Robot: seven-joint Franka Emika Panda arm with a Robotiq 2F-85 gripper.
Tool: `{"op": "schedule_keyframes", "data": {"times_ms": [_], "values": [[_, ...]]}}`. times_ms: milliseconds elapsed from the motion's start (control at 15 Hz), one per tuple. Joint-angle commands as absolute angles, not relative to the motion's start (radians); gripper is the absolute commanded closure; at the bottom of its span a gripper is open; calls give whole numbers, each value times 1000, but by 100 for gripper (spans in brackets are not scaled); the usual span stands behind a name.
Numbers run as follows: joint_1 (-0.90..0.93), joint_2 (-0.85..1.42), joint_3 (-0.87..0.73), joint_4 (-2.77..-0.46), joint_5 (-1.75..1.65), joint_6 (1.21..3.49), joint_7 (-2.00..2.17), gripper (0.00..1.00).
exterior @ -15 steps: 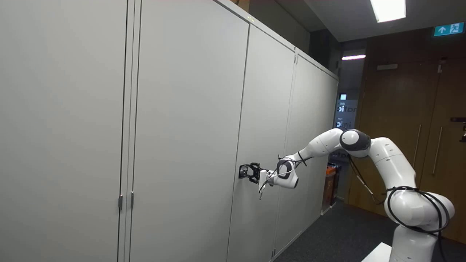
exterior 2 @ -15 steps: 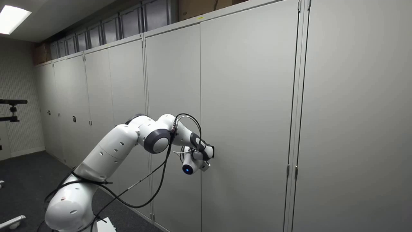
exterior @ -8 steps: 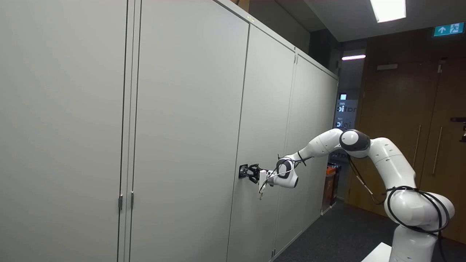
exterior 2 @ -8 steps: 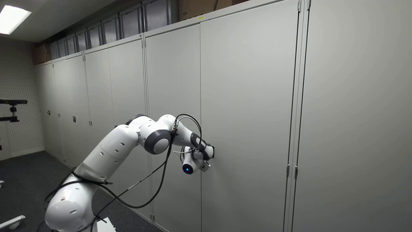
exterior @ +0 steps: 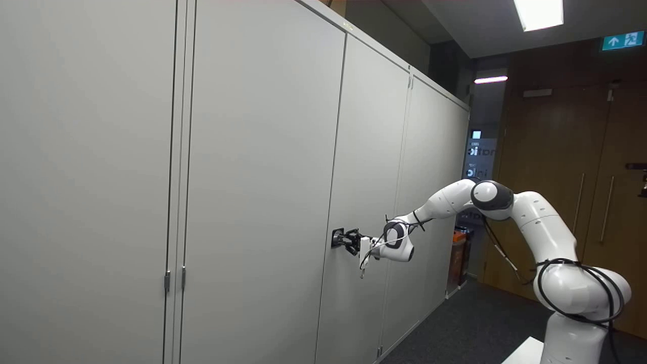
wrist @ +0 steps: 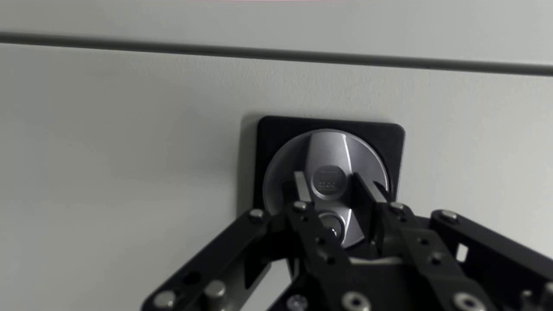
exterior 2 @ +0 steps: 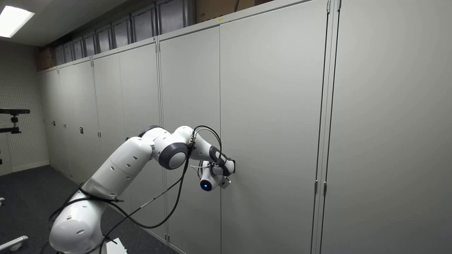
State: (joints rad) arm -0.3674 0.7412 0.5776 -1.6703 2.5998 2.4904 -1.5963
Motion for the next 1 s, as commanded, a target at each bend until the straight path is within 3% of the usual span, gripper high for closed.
{"op": "schedule_keyframes", "data": {"times_ms": [0,67,200,333,400,600,667,800,933], "values": [[-381,762,610,-1608,2600,2529,-1610,92],[-382,760,611,-1608,2600,2531,-1606,90],[-382,759,614,-1603,2600,2539,-1599,66],[-383,759,616,-1593,2600,2549,-1593,88],[-379,760,616,-1586,2600,2562,-1589,88],[-372,760,614,-1570,2600,2594,-1579,68],[-370,760,615,-1566,2600,2601,-1578,46],[-368,760,616,-1557,2600,2609,-1574,39],[-364,765,618,-1539,2600,2617,-1573,23]]}}
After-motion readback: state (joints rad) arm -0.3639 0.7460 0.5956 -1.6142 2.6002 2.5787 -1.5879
